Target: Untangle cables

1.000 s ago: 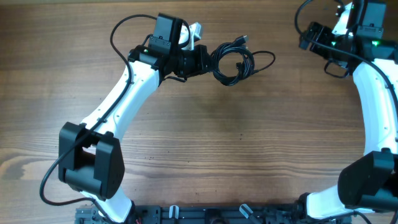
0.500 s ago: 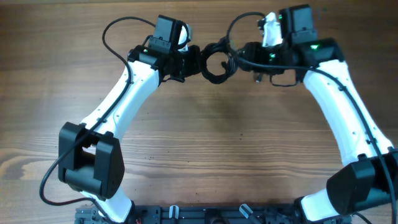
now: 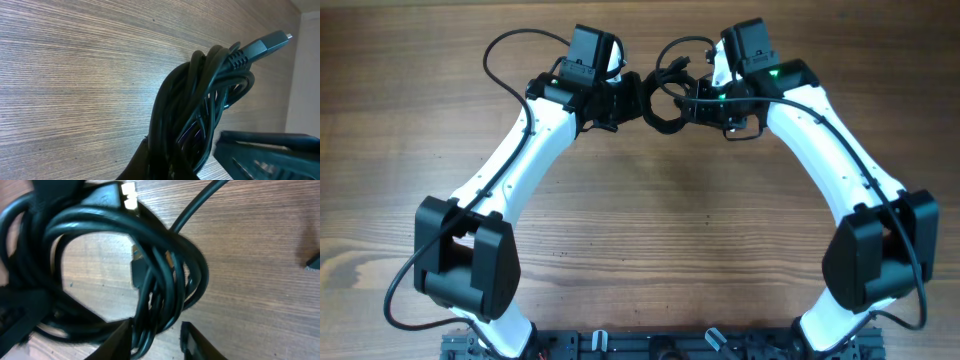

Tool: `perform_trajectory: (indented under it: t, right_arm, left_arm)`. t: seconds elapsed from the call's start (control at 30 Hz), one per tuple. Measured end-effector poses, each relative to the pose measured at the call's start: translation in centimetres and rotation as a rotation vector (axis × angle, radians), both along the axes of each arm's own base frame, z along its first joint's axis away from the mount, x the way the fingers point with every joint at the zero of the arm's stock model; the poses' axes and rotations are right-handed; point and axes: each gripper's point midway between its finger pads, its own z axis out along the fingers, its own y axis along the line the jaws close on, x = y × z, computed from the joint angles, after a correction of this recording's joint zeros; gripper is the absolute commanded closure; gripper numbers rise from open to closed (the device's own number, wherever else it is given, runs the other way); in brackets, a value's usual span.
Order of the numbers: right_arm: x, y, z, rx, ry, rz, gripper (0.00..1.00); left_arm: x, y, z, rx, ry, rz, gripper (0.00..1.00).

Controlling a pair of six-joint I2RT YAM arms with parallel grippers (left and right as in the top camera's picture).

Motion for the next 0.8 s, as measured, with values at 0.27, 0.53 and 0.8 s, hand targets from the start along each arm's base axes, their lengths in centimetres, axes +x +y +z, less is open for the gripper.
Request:
perform_trajectory:
  t: [0.27, 0.53, 0.8]
  right_arm:
    - [1.7, 0.6, 0.5, 0.025, -0.068, -0.004, 0.74]
    - [2.2, 0.8, 0.7, 0.033, -0.088, -0.007, 0.78]
    - [1.8, 1.6, -2.3, 0.02, -0.011, -0.01, 0.79]
  left_arm:
    - [0.0, 0.0, -0.1, 0.004, 0.002, 0.004, 0.96]
    - [-0.2, -0.3, -0.1, 0.005, 0.003, -0.003, 0.96]
    - [-0.3, -0.1, -0.3, 0.017, 0.009, 0.002, 0.96]
